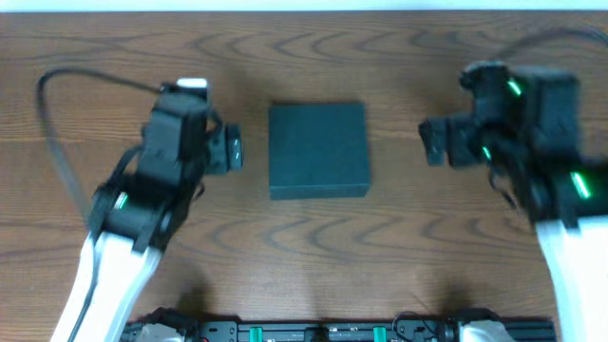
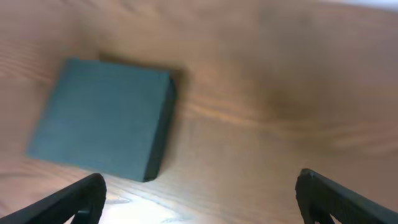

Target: Pack container

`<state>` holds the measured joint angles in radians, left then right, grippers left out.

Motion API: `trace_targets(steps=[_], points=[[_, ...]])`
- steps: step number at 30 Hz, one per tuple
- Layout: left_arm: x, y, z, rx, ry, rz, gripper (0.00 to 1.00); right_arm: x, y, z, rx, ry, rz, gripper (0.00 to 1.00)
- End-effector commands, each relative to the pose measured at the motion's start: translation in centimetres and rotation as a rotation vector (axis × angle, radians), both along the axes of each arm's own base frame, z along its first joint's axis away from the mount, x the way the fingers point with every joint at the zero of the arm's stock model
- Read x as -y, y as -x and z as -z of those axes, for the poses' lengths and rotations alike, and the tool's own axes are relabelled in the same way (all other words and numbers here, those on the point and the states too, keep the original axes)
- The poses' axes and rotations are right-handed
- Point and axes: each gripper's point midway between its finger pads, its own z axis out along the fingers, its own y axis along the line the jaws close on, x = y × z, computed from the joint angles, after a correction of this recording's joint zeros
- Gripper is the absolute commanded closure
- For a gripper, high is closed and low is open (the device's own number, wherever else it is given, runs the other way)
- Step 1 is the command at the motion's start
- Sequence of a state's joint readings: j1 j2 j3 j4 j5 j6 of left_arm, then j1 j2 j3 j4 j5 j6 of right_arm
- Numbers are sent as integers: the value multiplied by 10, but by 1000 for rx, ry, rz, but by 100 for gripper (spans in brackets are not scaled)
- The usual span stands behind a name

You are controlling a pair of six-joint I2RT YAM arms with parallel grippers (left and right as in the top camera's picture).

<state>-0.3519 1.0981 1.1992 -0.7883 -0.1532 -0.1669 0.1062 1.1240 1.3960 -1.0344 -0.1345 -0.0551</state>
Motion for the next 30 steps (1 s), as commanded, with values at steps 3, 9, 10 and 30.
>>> trace_targets(steps=[3,9,10,30], points=[[2,61,-42,123,28,96,5,-2,71,-55,218,19,-78,1],[-25,118,-66,236,56,99,5,10,145,-76,361,-3,-64,1],[-29,125,-67,245,60,99,5,12,154,-79,387,-3,-59,1],[-68,191,-3,-38,-80,88,5,15,209,-31,216,-3,-89,1]])
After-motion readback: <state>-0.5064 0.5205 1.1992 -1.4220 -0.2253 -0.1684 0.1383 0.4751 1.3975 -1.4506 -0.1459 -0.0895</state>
